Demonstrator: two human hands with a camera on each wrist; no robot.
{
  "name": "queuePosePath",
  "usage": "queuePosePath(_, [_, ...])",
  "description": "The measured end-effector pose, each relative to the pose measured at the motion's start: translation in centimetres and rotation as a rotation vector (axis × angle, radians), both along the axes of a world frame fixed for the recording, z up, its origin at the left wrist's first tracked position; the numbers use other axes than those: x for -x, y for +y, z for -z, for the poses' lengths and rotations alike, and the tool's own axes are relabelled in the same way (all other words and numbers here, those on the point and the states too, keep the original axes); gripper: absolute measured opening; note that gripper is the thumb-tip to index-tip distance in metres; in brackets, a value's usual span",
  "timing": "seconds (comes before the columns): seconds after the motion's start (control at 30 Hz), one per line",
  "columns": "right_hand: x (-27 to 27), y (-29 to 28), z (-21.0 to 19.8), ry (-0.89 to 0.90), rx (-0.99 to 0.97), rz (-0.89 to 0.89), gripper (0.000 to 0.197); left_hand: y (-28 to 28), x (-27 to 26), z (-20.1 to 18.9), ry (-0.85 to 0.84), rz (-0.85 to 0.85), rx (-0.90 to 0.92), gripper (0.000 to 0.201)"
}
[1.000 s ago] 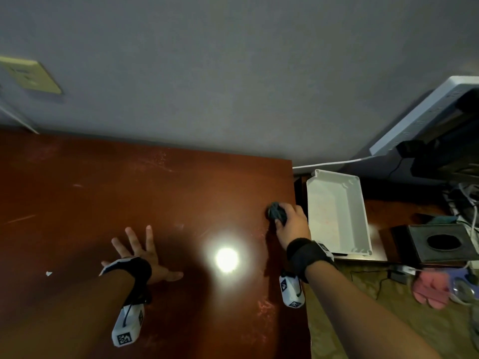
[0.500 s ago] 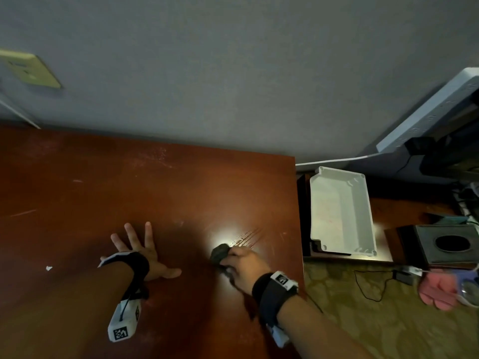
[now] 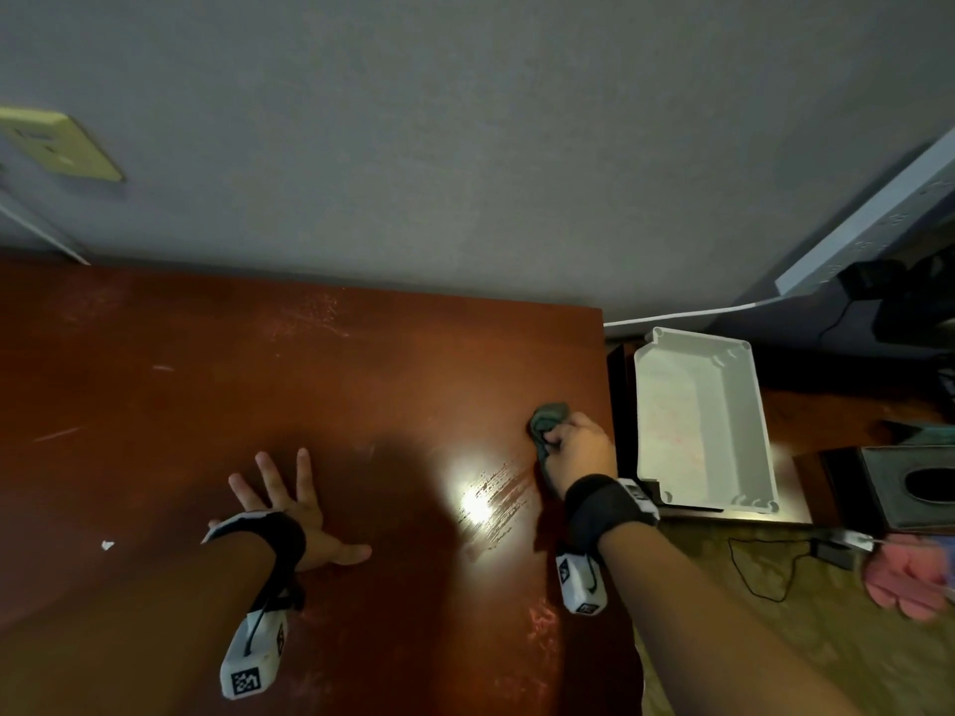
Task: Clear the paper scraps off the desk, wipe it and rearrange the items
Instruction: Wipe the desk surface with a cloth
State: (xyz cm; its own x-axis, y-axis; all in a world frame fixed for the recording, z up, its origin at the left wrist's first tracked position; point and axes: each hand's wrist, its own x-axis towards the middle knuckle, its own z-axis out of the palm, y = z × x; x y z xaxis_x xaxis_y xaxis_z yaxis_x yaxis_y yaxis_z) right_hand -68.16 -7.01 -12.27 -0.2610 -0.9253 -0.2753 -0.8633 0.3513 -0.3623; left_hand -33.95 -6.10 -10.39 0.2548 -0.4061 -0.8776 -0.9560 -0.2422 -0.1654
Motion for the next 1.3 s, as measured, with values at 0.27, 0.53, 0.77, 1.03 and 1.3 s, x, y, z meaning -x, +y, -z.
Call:
queuePosePath(0.27, [-11.1,3.6,-1.1,-0.127,-0.150,-0.366,0.029,-0.2,0.3,-0.6,0.019,-0.004,-0.017,0.153])
queuePosePath(0.53, [-3.9,-0.1,-1.7,-0.046,-0.034,-0.090,0.029,-0.1,0.5,-0.8,0.009,0.016,-0.017,0.152])
queuePosePath(0.77, [-2.2,-2.2,-1.3,0.046,-0.032,0.054,0.043,-0.2,0.1,-0.7,0.019,0.002,-0.012,0.154])
queuePosePath(1.03, [-14.0,0.7,-0.8,-0.103,-0.097,-0.308,0.036,-0.1,0.5,-1.1,0.008,-0.008,-0.006,0.151])
queuePosePath(1.3, [-11.0,-2.7,-1.0,-0.047,-0.071,-0.315,0.040,0.1,0.3,-0.6,0.038,-0.022,0.018,0.149])
